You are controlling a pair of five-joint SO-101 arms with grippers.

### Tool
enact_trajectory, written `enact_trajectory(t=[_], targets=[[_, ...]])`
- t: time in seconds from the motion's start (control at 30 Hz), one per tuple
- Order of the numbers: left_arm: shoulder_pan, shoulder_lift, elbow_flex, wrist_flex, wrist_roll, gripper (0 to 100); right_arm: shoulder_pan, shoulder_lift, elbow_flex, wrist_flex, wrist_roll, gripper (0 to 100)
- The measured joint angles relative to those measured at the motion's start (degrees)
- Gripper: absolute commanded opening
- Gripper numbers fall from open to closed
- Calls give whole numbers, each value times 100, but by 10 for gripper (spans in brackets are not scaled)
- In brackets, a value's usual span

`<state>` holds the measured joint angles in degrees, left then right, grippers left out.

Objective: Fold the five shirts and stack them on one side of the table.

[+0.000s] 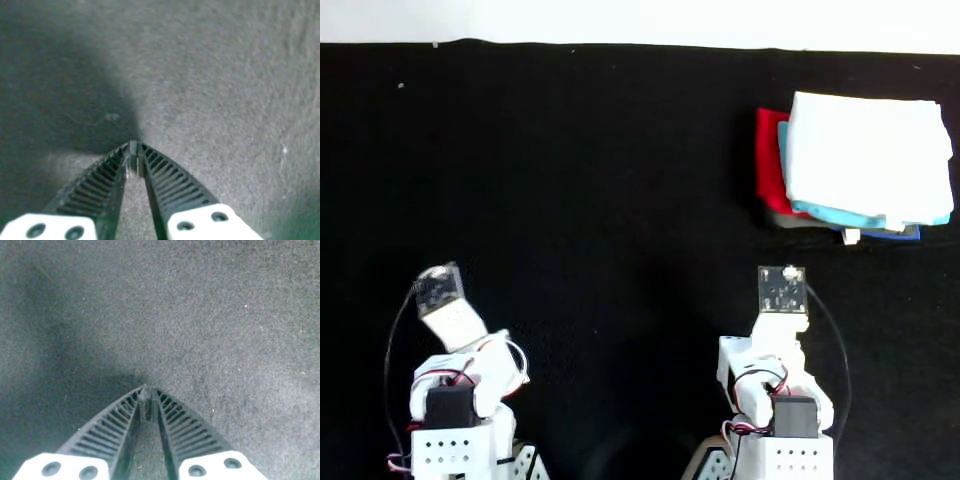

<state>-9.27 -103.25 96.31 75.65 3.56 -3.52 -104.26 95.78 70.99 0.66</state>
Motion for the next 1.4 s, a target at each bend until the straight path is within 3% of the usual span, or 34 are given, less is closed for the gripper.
enact_trajectory(t=[1.4], targets=[[141, 0, 0, 0, -123, 37, 0, 0, 0, 0, -404, 19]])
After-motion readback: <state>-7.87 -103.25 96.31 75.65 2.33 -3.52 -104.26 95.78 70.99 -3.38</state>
